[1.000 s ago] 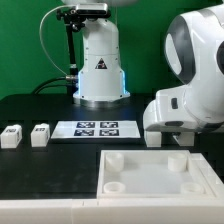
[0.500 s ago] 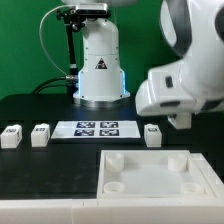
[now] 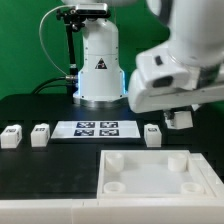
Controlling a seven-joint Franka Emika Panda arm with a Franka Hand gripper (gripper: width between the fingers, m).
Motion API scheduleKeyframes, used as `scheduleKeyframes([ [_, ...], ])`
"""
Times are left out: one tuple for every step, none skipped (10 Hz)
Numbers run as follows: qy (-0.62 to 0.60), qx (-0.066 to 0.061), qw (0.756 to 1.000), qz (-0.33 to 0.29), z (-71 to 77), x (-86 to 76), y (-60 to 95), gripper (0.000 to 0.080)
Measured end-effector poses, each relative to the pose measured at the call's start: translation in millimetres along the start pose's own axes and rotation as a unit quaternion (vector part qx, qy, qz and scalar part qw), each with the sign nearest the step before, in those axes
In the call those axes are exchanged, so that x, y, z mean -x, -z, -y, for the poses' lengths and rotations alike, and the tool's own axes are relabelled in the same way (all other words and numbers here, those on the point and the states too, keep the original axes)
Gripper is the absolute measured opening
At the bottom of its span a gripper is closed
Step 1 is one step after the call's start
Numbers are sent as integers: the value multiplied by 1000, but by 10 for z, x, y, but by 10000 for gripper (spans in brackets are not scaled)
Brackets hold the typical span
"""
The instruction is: Assemble one leg
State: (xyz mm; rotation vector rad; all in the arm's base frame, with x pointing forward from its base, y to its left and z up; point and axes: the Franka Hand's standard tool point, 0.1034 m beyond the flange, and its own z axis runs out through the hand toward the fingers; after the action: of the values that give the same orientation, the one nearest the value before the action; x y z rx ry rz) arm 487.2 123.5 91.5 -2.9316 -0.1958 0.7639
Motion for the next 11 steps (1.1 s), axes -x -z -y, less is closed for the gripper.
scheduleKeyframes([
  [1,4,999,-49,-79,-135,319,294],
  [14,13,996,-86,-90,-238,680,294],
  [23,26,988,-148,-77,-425,952,294],
  [23,27,974,-225,-73,-511,950,294],
  [21,29,961,-275,-97,-474,900,294],
  [22,32,942,-332,-110,-498,926,294],
  [23,34,923,-382,-121,-519,921,294],
  [29,38,905,-423,-154,-548,946,294],
  [39,47,891,-449,-248,-679,1100,294],
  [41,52,866,-495,-301,-851,1346,294],
  [42,53,851,-521,-318,-956,1424,294],
])
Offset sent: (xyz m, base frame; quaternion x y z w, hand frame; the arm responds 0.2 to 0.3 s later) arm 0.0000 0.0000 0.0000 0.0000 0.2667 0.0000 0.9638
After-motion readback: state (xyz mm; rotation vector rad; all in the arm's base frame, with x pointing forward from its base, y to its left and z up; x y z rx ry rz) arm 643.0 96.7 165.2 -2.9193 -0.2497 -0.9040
